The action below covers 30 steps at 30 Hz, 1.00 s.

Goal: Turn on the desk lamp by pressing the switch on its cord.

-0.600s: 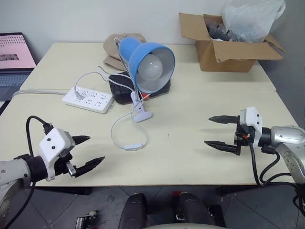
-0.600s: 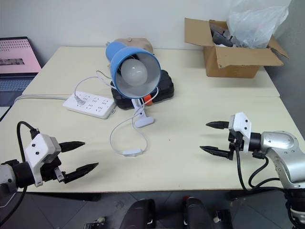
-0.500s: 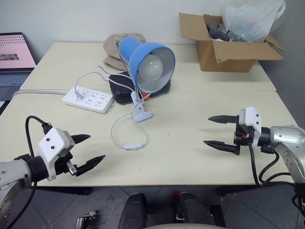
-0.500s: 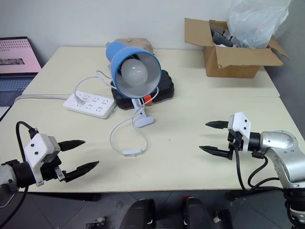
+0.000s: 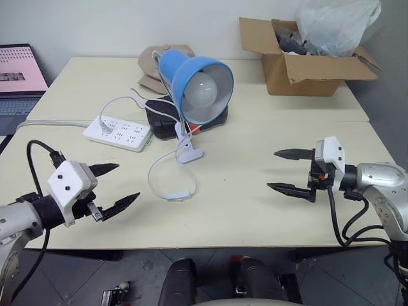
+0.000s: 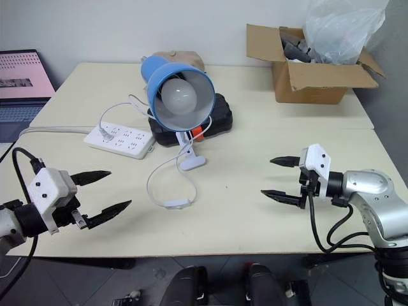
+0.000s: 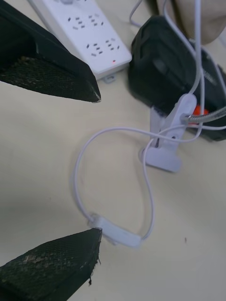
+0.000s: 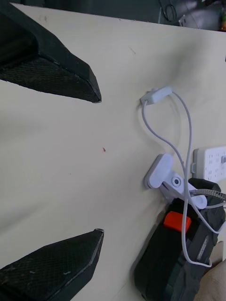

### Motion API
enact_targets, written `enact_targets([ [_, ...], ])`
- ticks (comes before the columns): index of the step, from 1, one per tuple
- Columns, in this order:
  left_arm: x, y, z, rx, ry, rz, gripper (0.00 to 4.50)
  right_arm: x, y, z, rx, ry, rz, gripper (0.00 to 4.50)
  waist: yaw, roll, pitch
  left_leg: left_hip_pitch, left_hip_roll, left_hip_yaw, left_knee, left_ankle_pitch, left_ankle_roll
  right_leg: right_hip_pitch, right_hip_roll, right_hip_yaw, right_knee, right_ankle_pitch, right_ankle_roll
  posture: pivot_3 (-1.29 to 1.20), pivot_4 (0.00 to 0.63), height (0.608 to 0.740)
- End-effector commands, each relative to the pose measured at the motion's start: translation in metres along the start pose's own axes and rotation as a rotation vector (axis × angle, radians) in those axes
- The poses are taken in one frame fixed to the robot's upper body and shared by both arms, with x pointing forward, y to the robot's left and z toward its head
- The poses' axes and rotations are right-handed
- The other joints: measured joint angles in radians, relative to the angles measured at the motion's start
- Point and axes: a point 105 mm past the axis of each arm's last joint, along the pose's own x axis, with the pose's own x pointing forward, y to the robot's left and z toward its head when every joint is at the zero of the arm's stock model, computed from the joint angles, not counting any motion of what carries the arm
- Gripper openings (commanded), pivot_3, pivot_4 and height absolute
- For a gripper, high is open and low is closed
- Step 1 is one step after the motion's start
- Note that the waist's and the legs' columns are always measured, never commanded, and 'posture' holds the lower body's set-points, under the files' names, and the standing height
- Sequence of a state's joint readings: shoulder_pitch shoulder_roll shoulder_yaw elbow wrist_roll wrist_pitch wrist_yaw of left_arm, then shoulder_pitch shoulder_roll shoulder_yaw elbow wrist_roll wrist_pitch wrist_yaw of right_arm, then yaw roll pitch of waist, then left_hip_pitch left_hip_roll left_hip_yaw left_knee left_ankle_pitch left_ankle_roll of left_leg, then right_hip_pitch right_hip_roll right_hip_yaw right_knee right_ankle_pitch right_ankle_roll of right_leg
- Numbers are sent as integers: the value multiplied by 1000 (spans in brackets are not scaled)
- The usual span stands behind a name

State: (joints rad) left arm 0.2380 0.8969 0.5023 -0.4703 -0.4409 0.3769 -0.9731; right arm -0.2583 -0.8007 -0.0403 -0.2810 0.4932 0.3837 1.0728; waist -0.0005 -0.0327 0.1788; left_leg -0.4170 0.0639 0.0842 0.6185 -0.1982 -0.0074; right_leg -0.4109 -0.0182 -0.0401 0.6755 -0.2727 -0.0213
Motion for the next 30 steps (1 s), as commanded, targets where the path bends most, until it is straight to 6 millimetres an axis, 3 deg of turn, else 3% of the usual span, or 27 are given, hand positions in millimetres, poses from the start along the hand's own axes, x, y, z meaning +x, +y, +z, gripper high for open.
enact_targets([
  [1, 7, 0, -1, 77, 17, -72, 4426, 4, 3, 15, -49, -26, 3, 4500, 0, 0, 0, 0, 0, 0, 0, 0, 0, 0, 0, 0, 0, 0, 0, 0, 150, 740],
  [11, 37, -16, -15, 183, 78, -337, 4426, 6, 13, 9, -33, 56, 29, 4500, 1, 0, 0, 0, 0, 1, 0, 0, 0, 0, 0, 0, 0, 0, 0, 0, 150, 740],
  [21, 80, -16, -30, 252, 45, -473, 4426, 15, 27, 10, -19, 93, 55, 4500, 1, 0, 0, -1, 0, 1, 2, 0, 0, -1, 1, 1, 2, -1, 1, 0, 150, 740],
  [29, 95, -16, -36, 266, 21, -516, 4426, 12, 31, 13, -17, 101, 41, 4500, 1, 0, 0, -1, 0, 0, 7, 0, 0, 0, 1, 1, 4, 0, 3, 0, 150, 740],
  [30, 96, -16, -37, 268, 19, -517, 4052, 12, 32, 13, -16, 101, 40, 4500, 1, 0, 0, -1, 0, 0, 7, 0, 0, 1, 0, 1, 4, 0, 3, 0, 150, 740],
])
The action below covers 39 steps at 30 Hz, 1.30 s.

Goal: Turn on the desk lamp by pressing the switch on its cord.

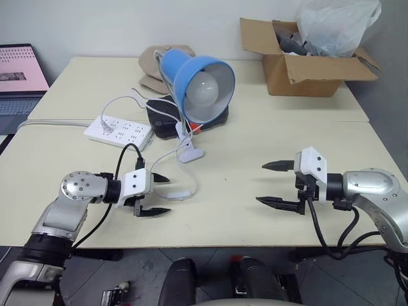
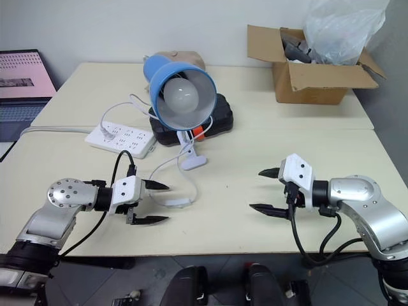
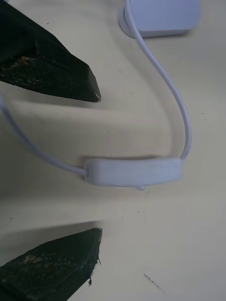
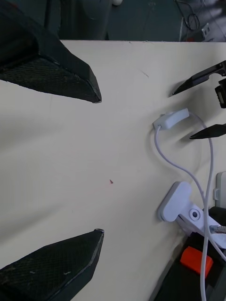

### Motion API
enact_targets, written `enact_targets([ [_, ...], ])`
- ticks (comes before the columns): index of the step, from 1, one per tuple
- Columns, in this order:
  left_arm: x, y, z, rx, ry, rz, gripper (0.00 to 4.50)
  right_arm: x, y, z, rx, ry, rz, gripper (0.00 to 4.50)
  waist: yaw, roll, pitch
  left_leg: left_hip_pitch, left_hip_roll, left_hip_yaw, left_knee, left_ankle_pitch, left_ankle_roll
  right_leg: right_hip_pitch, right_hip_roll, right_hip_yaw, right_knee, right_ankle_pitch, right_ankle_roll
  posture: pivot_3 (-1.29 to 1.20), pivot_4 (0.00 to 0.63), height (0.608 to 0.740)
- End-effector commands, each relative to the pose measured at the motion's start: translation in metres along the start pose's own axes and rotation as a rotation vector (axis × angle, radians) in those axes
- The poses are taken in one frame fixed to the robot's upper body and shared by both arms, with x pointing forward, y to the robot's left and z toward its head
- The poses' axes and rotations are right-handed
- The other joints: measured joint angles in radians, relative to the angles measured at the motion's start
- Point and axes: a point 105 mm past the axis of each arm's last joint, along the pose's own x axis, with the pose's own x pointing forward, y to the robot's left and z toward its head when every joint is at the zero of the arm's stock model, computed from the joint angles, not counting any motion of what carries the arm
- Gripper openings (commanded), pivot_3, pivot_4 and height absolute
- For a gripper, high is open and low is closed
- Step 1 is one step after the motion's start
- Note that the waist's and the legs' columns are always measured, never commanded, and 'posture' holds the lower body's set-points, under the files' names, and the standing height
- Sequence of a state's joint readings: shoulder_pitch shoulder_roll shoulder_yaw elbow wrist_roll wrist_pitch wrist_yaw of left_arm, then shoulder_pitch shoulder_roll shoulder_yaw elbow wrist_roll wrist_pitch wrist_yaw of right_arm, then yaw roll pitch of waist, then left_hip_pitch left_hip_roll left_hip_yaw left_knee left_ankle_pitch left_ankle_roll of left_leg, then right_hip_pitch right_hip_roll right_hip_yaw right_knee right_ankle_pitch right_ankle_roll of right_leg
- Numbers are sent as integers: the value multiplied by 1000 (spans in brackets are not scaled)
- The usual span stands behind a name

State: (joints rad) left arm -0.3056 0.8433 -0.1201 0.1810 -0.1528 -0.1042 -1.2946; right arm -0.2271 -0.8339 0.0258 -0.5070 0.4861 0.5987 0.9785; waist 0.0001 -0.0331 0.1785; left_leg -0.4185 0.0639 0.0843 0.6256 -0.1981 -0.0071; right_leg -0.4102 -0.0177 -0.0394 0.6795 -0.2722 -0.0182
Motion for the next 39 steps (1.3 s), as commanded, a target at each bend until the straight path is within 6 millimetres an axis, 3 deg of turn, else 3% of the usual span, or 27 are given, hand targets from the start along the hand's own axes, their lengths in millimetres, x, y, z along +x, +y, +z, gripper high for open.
enact_targets([
  [1, 2, 5, 2, 40, -13, -1, 4018, -5, 1, 10, -36, -15, -17, 4500, -1, 0, 0, 0, 0, 0, 0, 0, 0, 0, 0, 0, 0, 0, 0, 0, 150, 740],
  [18, 13, 0, -2, 35, -45, -15, 389, -6, 0, 15, -48, -15, -24, 4500, -1, 0, 0, 0, 0, -1, 2, 0, 0, 2, 0, 0, 1, 1, 2, 0, 150, 740],
  [25, 16, 1, 2, 41, -66, -11, 389, -6, 0, 14, -50, -10, -24, 4500, 0, 0, 0, 0, 0, -1, 2, 0, 0, 2, 0, 0, 1, 1, 2, 0, 150, 740],
  [30, 21, 7, 34, 68, -134, -71, 389, -12, -3, 19, -64, -7, -44, 4500, 1, 0, 0, 0, 0, -1, 3, 0, 0, 2, 0, 0, 1, 1, 2, 0, 150, 740],
  [35, 39, 19, 81, 56, -231, -125, 389, -16, -1, 30, -88, -21, -56, 4500, 3, -1, 0, -1, -1, -2, 4, 0, 0, 2, 0, 0, 1, 1, 2, 0, 150, 740],
  [39, 52, 16, 95, 55, -214, -178, 389, -12, 4, 36, -79, -29, -52, 4500, -6, -1, -1, 0, -1, -1, 4, 0, 0, 2, 1, 1, 0, 2, 3, 0, 150, 740],
])
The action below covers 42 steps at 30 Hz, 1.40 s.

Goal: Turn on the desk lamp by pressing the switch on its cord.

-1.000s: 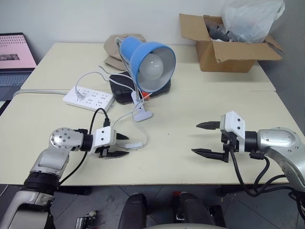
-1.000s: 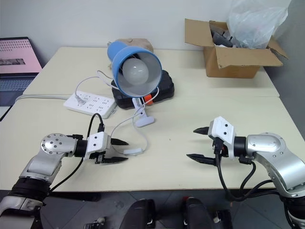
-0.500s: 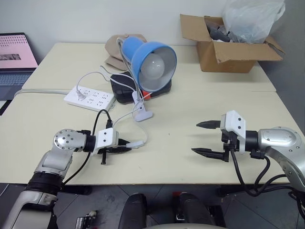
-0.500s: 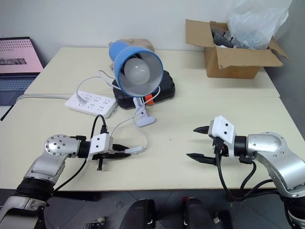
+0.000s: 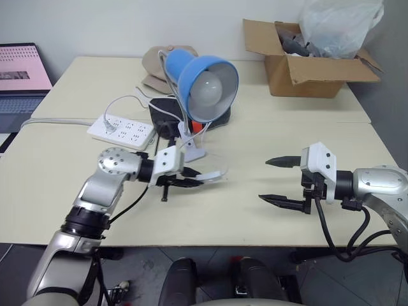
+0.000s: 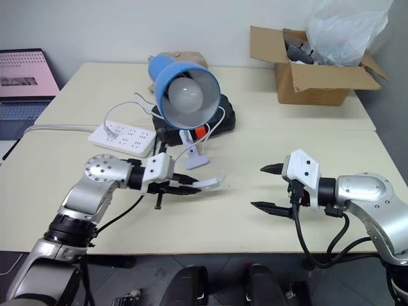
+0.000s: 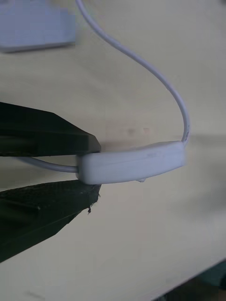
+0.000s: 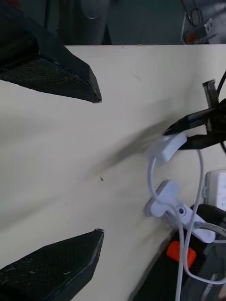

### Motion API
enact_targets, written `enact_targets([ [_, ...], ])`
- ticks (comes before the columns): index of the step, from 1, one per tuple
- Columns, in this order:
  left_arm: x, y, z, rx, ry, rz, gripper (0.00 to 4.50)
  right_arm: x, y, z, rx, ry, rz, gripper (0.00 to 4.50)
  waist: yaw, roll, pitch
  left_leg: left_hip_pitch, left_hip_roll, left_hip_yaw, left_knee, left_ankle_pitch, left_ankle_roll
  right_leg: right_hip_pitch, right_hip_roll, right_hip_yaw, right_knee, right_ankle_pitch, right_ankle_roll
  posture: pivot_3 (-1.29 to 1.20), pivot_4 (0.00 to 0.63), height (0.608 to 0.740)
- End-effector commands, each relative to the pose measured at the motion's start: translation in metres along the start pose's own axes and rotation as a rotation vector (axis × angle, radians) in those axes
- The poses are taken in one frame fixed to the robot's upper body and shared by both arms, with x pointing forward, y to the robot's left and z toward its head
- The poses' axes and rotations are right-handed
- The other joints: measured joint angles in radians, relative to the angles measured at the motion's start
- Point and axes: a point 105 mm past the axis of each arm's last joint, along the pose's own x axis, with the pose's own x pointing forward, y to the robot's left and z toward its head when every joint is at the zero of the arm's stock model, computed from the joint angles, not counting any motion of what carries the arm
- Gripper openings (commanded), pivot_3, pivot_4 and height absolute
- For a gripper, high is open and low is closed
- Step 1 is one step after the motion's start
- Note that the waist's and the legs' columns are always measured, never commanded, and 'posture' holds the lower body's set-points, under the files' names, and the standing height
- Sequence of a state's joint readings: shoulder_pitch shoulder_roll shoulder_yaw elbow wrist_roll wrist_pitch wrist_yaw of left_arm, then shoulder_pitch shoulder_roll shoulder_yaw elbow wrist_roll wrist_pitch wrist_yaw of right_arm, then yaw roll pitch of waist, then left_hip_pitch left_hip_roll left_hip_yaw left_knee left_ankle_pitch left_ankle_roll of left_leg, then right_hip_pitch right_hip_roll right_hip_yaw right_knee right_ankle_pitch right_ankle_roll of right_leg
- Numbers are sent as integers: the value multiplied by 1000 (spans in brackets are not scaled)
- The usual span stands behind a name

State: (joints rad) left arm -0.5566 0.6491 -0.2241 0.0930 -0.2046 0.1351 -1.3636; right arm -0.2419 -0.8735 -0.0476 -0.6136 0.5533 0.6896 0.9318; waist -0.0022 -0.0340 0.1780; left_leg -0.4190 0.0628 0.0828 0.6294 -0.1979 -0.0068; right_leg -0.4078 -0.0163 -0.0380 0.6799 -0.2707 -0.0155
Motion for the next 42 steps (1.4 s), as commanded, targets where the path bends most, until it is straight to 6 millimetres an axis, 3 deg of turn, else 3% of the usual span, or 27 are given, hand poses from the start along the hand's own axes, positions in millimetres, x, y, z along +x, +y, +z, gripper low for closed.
enact_targets([
  [1, 11, -1, 11, 3, 12, -40, 389, 2, 4, 17, -35, -26, -6, 4500, -6, 0, 0, 0, 0, 0, 0, 0, 0, 0, 1, 1, 0, 0, 0, 0, 150, 740],
  [10, 25, 8, 21, -18, 35, 17, 389, 43, 8, 21, -42, 10, 76, 4500, -6, 0, 0, 1, 2, -1, 0, 0, 0, 0, 3, 1, 1, 0, 0, 0, 150, 740],
  [18, 24, 3, 22, 10, 65, 39, 389, 71, -3, 16, -79, 64, 117, 4500, -3, 0, 0, 0, 1, -1, 0, 0, 0, -1, 2, 1, 0, 0, 0, 0, 150, 740],
  [24, 24, 0, 22, 13, 70, 52, 389, 80, -9, 17, -100, 86, 131, 4500, -2, 0, 0, 0, 1, -1, 0, 0, 0, -1, 3, 1, 1, 0, 0, 0, 150, 740],
  [35, 24, -4, 23, 13, 73, 66, 389, 82, -3, 14, -105, 99, 172, 4500, -1, 0, 0, 0, 1, -1, 0, 0, 0, -1, 2, 1, 1, 0, 0, 0, 150, 740],
  [38, 25, -3, 24, 13, 71, 67, 389, 83, -2, 12, -118, 107, 179, 4030, -1, 0, 0, 0, 1, -1, 0, 0, 0, -1, 2, 1, 1, 0, 0, 0, 150, 740],
  [42, 25, -2, 26, 13, 70, 71, 389, 85, 0, 9, -139, 121, 190, 2944, -1, 0, 0, 0, 1, -1, 0, 0, 0, -1, 2, 1, 1, 0, 0, 0, 150, 740],
])
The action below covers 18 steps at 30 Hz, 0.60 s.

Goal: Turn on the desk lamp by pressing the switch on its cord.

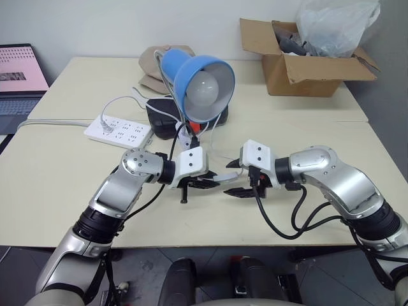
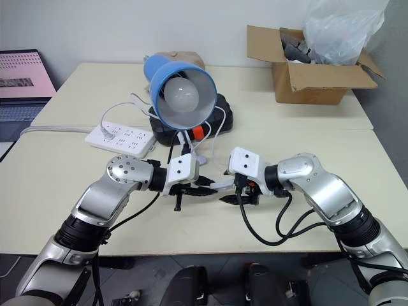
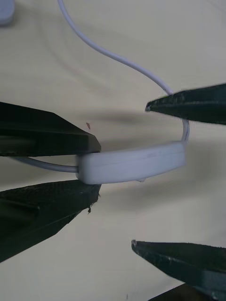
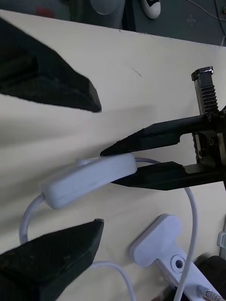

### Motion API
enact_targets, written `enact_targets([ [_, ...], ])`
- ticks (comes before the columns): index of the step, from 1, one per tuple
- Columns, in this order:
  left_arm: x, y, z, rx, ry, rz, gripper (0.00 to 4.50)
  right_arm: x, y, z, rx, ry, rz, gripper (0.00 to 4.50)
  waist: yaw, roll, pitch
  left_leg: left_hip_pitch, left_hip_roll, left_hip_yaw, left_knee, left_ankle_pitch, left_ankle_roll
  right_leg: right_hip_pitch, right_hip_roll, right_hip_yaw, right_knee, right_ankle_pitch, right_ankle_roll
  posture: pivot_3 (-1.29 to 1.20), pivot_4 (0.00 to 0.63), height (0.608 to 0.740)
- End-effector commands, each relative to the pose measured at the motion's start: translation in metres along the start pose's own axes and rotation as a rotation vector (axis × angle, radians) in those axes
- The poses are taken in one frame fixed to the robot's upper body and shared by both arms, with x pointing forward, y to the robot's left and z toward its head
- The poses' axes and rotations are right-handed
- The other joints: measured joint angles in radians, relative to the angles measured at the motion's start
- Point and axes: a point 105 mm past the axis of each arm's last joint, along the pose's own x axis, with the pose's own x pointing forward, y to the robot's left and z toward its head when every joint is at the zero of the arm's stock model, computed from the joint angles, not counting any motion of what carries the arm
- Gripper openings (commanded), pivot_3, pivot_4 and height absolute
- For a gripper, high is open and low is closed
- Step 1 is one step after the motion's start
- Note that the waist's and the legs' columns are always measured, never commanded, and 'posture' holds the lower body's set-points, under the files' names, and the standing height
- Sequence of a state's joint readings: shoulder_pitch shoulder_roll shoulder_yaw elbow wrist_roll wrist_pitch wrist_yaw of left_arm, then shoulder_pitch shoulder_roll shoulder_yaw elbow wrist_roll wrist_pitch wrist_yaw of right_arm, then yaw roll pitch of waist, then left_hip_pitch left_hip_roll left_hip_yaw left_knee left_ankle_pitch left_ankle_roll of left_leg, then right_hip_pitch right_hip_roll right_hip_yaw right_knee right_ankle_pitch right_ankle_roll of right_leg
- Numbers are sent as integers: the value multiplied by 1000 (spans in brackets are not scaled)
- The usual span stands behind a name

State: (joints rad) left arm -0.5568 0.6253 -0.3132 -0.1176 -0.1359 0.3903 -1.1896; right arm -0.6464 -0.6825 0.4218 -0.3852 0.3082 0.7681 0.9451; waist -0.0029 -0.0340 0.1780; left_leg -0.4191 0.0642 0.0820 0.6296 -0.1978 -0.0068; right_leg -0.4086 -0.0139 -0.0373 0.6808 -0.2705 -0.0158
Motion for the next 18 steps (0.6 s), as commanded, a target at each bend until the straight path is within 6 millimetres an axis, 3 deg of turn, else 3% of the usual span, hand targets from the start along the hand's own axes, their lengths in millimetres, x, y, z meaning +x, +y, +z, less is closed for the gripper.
enact_targets([
  [1, -2, 1, 12, 44, -20, 8, 389, 1, 2, 5, -59, -6, 7, 2701, 0, 0, 0, 0, 0, 0, 0, 0, 0, 0, 0, 0, 0, 0, 0, 0, 150, 740],
  [12, -3, 4, 16, 42, -33, 17, 389, 1, -1, -5, -156, 42, 11, 170, 0, 0, 0, 0, 0, 0, 0, 0, 0, 0, 0, 0, 0, 0, 0, 0, 150, 740],
  [18, -4, 5, 18, 52, -34, 17, 389, 1, -1, -2, -169, 18, 23, 0, 0, 0, 0, 0, 0, 0, 0, 0, 0, 0, 0, 0, 0, 0, 0, 0, 150, 740],
])
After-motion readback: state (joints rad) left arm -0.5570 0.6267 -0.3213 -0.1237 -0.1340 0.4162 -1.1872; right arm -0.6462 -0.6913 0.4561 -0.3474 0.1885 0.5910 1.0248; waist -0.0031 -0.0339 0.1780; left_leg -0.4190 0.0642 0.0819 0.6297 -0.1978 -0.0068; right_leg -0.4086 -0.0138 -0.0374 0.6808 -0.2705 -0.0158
